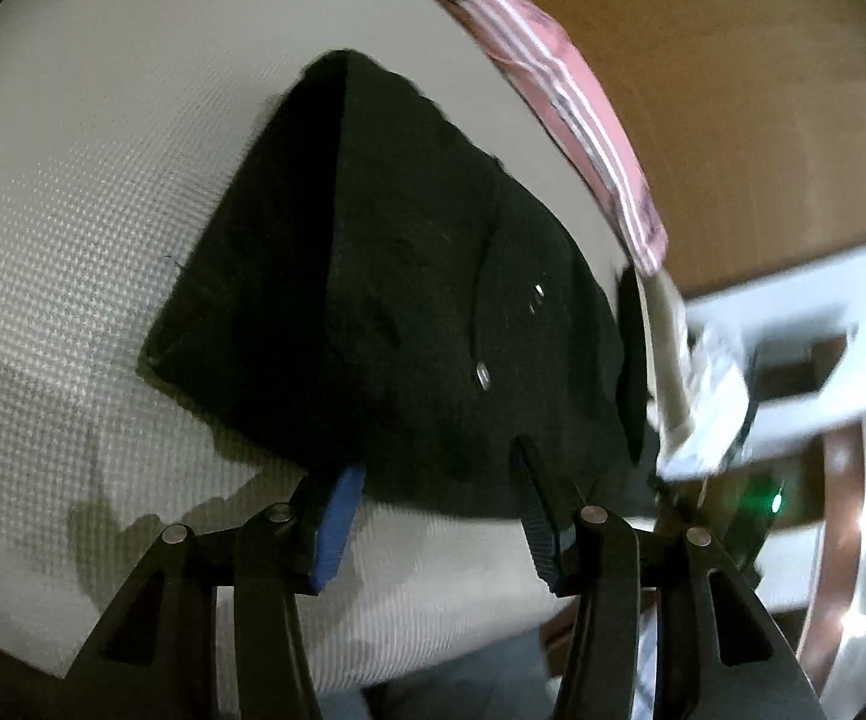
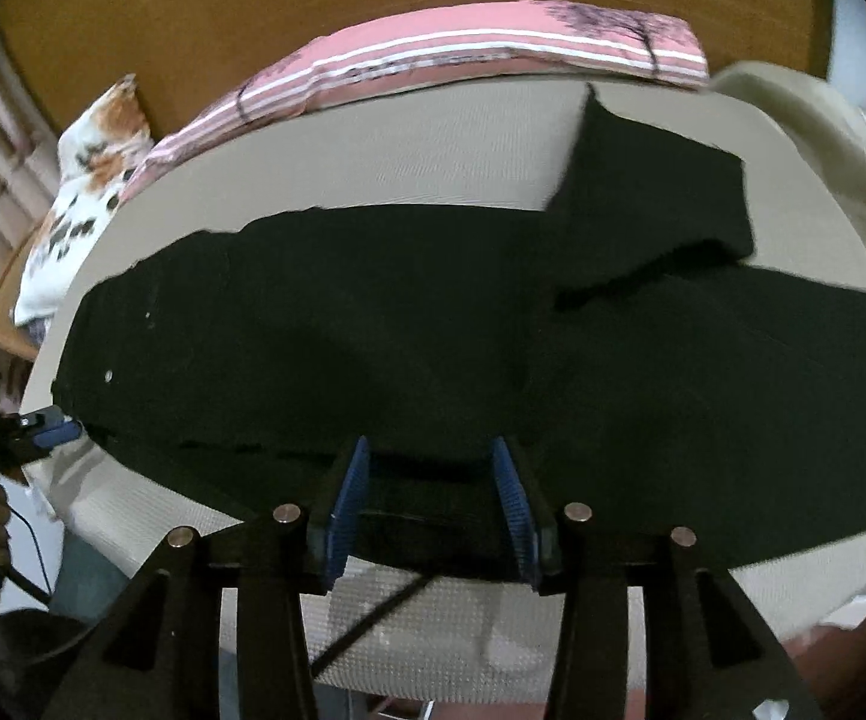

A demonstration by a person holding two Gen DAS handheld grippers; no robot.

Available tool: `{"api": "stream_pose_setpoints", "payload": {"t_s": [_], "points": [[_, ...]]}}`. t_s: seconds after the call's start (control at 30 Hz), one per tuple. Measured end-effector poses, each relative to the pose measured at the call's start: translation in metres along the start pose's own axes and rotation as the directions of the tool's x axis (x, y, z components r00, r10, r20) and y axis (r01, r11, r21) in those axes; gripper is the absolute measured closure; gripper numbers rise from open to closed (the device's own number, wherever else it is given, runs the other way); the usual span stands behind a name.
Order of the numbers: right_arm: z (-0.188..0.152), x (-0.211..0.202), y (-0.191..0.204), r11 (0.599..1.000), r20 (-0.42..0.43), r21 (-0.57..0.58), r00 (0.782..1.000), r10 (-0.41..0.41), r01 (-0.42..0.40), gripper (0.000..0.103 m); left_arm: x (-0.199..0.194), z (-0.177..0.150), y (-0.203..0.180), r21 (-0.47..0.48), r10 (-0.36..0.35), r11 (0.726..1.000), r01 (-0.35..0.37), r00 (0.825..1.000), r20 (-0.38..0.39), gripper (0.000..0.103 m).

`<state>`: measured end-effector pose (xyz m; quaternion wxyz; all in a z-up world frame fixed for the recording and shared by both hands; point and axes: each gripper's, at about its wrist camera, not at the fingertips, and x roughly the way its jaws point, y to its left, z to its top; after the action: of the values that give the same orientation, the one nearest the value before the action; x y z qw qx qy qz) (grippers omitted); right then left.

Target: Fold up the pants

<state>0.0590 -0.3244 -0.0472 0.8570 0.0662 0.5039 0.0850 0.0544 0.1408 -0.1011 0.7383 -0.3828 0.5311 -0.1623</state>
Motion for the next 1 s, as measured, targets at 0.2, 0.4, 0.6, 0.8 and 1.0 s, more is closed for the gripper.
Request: {"api": "stream_pose_setpoints", "payload": {"t_s": [0.2, 0.4, 0.6, 0.8, 1.0], "points": [[0.019, 0.011, -0.011, 0.997, 0.012, 0.071, 0.999, -0.037, 0.036, 0.061, 0.004, 0.005, 0.002, -0.036, -0.004, 0.999, 0.006, 0.999, 0.037, 0.055], [0.056, 0.042, -0.017, 0.987, -0.009, 0.145, 0.997, -0.074, 0.075, 0.061, 0.007, 0.006, 0.001, 0.015, 0.042, 0.999, -0.043, 0.998, 0.052, 0.070], [0.077, 0.061, -0.027, 0.979, -0.063, 0.193, 0.997, -0.049, 0.061, 0.094, 0.008, 0.011, -0.004, 0.046, 0.074, 0.996, -0.077, 0.996, 0.054, 0.079], [0.067, 0.033, -0.031, 0.975, -0.014, 0.210, 0.997, -0.072, 0.073, 0.099, -0.005, 0.018, -0.009, 0.093, 0.101, 0.990, -0.107, 0.992, 0.073, 0.083], [0.036, 0.004, -0.049, 0.954, 0.004, 0.289, 0.996, -0.087, 0.082, 0.099, -0.009, 0.025, -0.008, 0.147, 0.150, 0.976, -0.158, 0.987, 0.061, 0.084]]}}
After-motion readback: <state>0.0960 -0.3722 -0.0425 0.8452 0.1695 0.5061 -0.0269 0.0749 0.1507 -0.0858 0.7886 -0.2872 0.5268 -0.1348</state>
